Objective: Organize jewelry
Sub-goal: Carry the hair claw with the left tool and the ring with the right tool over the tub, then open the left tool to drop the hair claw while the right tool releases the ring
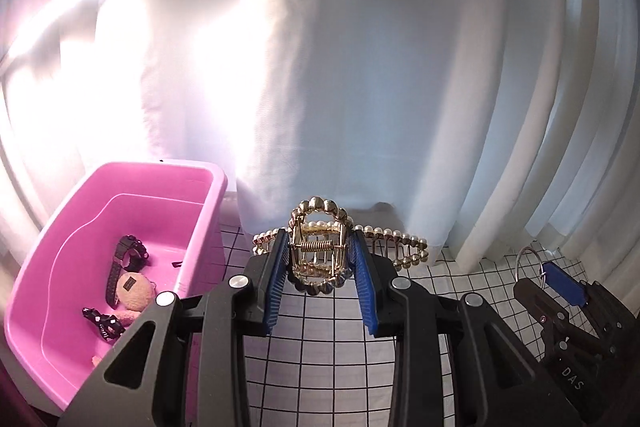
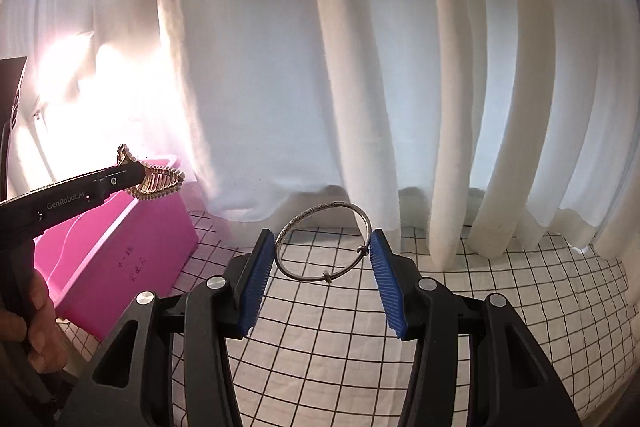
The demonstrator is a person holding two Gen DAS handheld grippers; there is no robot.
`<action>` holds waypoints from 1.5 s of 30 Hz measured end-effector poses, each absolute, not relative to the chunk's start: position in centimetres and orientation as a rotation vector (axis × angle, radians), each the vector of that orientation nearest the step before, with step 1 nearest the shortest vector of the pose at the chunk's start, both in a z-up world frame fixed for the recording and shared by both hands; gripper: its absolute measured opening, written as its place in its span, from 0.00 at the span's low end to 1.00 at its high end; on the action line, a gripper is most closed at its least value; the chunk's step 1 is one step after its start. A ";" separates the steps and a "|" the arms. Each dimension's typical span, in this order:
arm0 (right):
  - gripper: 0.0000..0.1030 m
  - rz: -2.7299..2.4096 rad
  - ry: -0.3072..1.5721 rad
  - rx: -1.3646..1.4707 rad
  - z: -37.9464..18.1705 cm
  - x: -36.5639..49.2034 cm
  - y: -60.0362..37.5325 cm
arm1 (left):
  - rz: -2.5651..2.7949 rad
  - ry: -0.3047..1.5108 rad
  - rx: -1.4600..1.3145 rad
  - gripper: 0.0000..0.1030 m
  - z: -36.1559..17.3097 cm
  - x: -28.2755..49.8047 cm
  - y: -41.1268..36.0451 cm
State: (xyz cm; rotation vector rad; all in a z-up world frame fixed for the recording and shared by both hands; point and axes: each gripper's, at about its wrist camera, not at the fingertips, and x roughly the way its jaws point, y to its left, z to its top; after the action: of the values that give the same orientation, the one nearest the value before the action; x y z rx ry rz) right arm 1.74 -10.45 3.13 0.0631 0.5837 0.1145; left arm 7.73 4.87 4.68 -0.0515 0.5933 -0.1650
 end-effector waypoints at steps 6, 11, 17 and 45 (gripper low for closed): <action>0.46 0.298 0.575 0.042 4.6 5.1 -4.4 | -0.015 0.579 -0.085 0.30 6.5 6.7 10.9; 0.46 0.440 0.588 0.013 5.5 8.2 1.3 | 0.092 0.593 -0.092 0.30 6.0 6.6 15.3; 0.46 0.552 0.608 -0.030 5.4 11.1 7.0 | 0.171 0.629 -0.140 0.30 4.3 7.4 19.5; 0.47 0.868 1.058 -0.257 -2.6 22.6 21.1 | 0.537 0.831 -0.358 0.30 -1.9 7.7 25.5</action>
State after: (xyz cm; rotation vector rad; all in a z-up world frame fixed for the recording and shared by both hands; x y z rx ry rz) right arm 22.58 21.08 -2.58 -0.2567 1.0581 0.8684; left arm 7.74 25.55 -1.89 -0.3583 0.8310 0.5368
